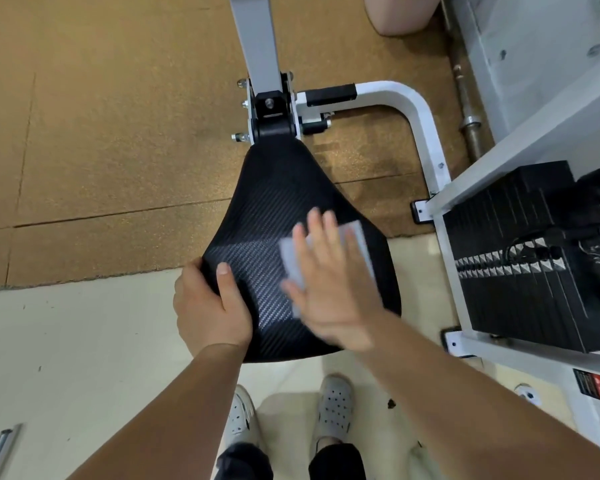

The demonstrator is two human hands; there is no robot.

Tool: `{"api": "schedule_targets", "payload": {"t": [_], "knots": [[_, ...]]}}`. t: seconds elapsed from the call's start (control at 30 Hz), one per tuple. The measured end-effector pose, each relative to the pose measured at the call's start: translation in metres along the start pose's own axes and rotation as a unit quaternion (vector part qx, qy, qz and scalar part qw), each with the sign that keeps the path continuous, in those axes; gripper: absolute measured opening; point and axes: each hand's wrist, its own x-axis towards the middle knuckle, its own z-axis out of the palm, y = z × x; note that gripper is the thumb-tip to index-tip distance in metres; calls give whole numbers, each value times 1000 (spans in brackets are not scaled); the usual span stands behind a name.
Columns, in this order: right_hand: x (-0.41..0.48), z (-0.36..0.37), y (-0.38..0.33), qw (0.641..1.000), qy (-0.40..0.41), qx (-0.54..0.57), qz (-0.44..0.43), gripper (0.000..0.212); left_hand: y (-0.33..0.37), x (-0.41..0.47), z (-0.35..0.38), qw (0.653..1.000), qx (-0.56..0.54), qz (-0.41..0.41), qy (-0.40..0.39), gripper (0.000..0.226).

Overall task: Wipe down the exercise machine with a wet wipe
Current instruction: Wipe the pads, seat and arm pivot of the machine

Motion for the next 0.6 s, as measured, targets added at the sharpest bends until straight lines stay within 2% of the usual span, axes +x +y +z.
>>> {"api": "schedule_targets", "payload": {"t": [0.1, 0.17, 0.23, 0.37, 0.47, 0.53, 0.6], "knots": [[-54, 16, -14, 989, -4, -9, -149, 81, -1, 1, 1, 1000, 6, 0, 4, 63], [-64, 17, 5, 981, 10, 6, -192, 69, -1, 0, 2, 1000, 7, 1, 4, 64], [-47, 12, 29, 988, 26, 8, -151, 57, -2, -1, 2, 1000, 9, 3, 3, 65], [38, -7, 42, 999, 0, -32, -3, 64, -4, 0, 4, 1000, 22, -2, 4, 65], [92, -20, 23, 997, -30, -2, 66, 69, -4, 0, 5, 1000, 17, -3, 4, 67], [101, -18, 0, 998, -21, 3, 52, 71, -6, -1, 6, 1000, -2, -7, 9, 67], [74, -7, -23, 998, -17, -23, -51, 71, -9, -1, 5, 999, -43, -9, 16, 65]]}}
